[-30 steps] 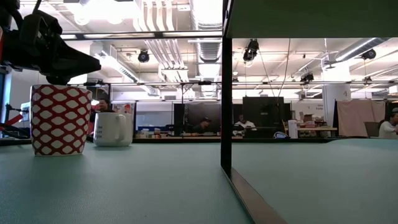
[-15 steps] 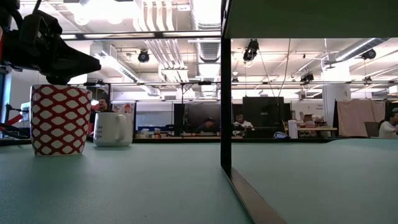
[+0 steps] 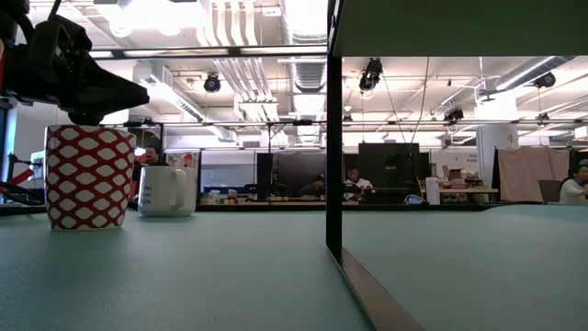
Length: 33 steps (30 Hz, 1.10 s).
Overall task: Place coffee mugs
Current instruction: Put the yellow mug on the shelf
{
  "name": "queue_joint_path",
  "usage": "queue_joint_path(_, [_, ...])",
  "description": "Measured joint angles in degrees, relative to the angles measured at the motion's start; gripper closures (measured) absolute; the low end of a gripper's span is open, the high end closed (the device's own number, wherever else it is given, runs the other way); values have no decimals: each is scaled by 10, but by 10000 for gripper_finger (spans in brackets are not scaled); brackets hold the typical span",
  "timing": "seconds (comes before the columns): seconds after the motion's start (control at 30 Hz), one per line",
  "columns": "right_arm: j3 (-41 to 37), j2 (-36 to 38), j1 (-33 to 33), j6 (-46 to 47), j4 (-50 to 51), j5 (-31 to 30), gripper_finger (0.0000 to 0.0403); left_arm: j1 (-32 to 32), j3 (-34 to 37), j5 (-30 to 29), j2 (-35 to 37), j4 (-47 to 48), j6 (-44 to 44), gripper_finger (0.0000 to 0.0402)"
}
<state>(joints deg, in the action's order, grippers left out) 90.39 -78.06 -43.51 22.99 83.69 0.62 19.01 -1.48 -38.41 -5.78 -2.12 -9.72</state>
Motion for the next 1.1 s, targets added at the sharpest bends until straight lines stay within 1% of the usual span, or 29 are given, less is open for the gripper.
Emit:
queue_joint_path(0.4, [16,-1,0,5,17,-7,385,0,0,0,0,0,0,315])
queue_joint_path(0.63, [17,-1,0,24,17,-4,385,0,0,0,0,0,0,315])
queue_joint_path(0.9, [17,-1,0,25,14,-3,385,0,0,0,0,0,0,315])
queue_joint_path(1.1, [17,-1,0,29,13,-1,368,0,0,0,0,0,0,315])
